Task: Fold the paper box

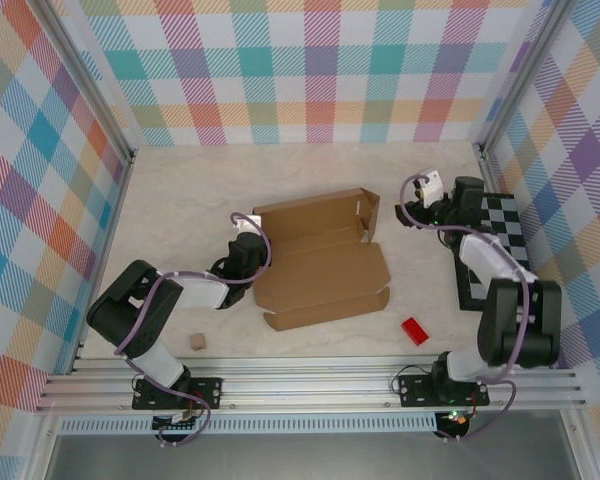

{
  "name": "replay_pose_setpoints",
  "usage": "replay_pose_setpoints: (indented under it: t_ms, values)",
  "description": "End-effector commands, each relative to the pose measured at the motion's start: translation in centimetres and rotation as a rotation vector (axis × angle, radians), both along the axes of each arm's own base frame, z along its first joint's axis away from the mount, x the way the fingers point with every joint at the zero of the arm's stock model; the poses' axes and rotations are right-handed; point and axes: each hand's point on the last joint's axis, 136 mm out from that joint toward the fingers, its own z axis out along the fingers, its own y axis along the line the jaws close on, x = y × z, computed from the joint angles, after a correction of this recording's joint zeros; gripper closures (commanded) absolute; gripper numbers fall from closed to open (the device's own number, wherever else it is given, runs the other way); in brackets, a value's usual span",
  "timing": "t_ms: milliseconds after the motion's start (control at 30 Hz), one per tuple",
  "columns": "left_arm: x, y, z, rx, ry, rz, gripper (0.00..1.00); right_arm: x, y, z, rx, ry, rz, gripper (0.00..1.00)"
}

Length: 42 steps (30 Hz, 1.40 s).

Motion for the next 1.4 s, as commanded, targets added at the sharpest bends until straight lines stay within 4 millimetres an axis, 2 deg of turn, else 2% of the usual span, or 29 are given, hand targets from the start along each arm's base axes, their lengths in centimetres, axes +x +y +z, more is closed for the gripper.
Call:
replay_pose_setpoints:
  t_ms: [0, 133, 267, 333, 500, 633, 667, 733, 867, 1000, 1167, 1200, 1367]
  values:
    - [-0.9, 0.1, -2.4, 0.081, 0.076, -0.030, 1.00, -1.7, 2.1, -1.3, 0.006, 0.019, 0.297, 0.34]
    - [-0.9, -0.1, -2.5, 0.083, 0.080, -0.039, 1.00, -1.2, 3.7, -2.8, -0.018, 0.081, 0.403, 0.33]
    - [-0.9, -0.5, -2.6, 0.088, 0.080, -0.057, 1.00, -1.4, 6.6, -3.7, -0.085, 0.076, 0.526, 0.33]
    - [-0.8, -0.6, -2.6, 0.090, 0.082, -0.065, 1.00, -1.4, 7.7, -4.0, -0.100, 0.097, 0.583, 0.33]
    - [-0.7, -0.9, -2.6, 0.088, 0.085, -0.072, 1.00, -1.9, 9.0, -4.2, -0.066, 0.126, 0.675, 0.33]
    - [-0.6, -1.3, -2.9, 0.083, 0.090, -0.089, 1.00, -2.1, 10.8, -4.6, -0.088, 0.108, 0.689, 0.33]
    - [-0.7, -1.4, -2.9, 0.082, 0.091, -0.092, 1.00, -2.0, 11.2, -4.8, -0.095, 0.113, 0.671, 0.33]
    - [-0.7, -1.7, -2.9, 0.077, 0.089, -0.108, 1.00, -0.2, 11.3, -5.2, -0.112, 0.102, 0.550, 0.33]
    - [-0.8, -2.3, -2.9, 0.064, 0.086, -0.135, 1.00, 3.3, 10.2, -4.9, -0.040, 0.121, 0.290, 0.32]
    - [-1.0, -3.0, -2.9, 0.058, 0.083, -0.167, 1.00, 4.6, 10.4, -5.0, -0.010, 0.122, 0.158, 0.32]
    - [-1.2, -3.4, -2.8, 0.059, 0.079, -0.185, 1.00, 5.5, 10.7, -5.8, -0.142, 0.112, 0.012, 0.36]
    - [-1.2, -3.5, -2.8, 0.060, 0.079, -0.190, 1.00, 5.7, 10.5, -5.7, -0.150, 0.115, -0.015, 0.40]
    - [-1.3, -3.5, -3.0, 0.062, 0.087, -0.172, 1.00, 6.3, 10.2, -4.9, -0.140, 0.136, -0.143, 0.88]
